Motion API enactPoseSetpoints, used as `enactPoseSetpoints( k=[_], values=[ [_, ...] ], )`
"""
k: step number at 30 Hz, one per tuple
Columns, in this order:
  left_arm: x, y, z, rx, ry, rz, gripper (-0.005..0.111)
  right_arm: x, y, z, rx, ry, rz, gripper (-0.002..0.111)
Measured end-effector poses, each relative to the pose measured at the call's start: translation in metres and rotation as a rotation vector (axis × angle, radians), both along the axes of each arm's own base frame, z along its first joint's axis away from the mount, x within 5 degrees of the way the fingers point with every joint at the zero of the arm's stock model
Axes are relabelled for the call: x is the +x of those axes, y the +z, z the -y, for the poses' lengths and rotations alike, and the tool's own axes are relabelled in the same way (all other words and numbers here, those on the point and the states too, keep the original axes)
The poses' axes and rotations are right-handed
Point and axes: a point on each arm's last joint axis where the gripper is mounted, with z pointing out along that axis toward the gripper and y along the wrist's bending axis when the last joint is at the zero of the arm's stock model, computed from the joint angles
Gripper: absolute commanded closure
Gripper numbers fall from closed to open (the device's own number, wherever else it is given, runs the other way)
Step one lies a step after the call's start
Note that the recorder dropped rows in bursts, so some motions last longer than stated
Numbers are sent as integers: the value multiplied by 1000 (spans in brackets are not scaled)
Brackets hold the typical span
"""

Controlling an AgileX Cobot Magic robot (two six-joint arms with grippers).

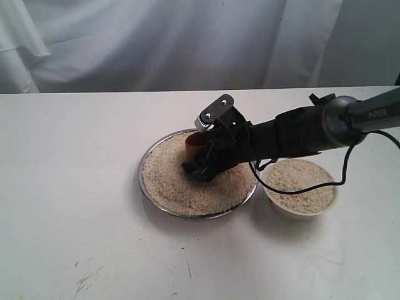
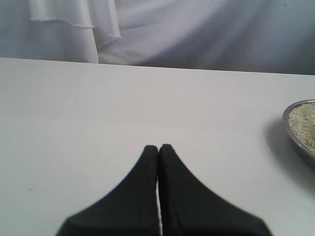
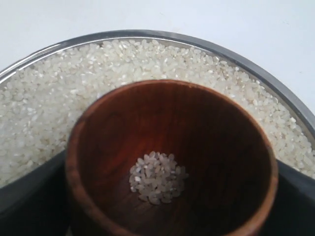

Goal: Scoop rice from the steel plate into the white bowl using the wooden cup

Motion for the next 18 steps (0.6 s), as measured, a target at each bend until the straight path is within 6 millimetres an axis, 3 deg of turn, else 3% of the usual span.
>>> enactPoseSetpoints(
  k=[12, 14, 18],
  values=[
    [0, 0, 0, 0, 0, 0, 107, 1, -1, 1, -12, -5, 5, 73],
    [0, 0, 0, 0, 0, 0, 107, 1, -1, 2, -28, 2, 13, 80],
    [0, 0, 0, 0, 0, 0, 107, 0, -2, 3, -68, 37, 39, 106]
  ],
)
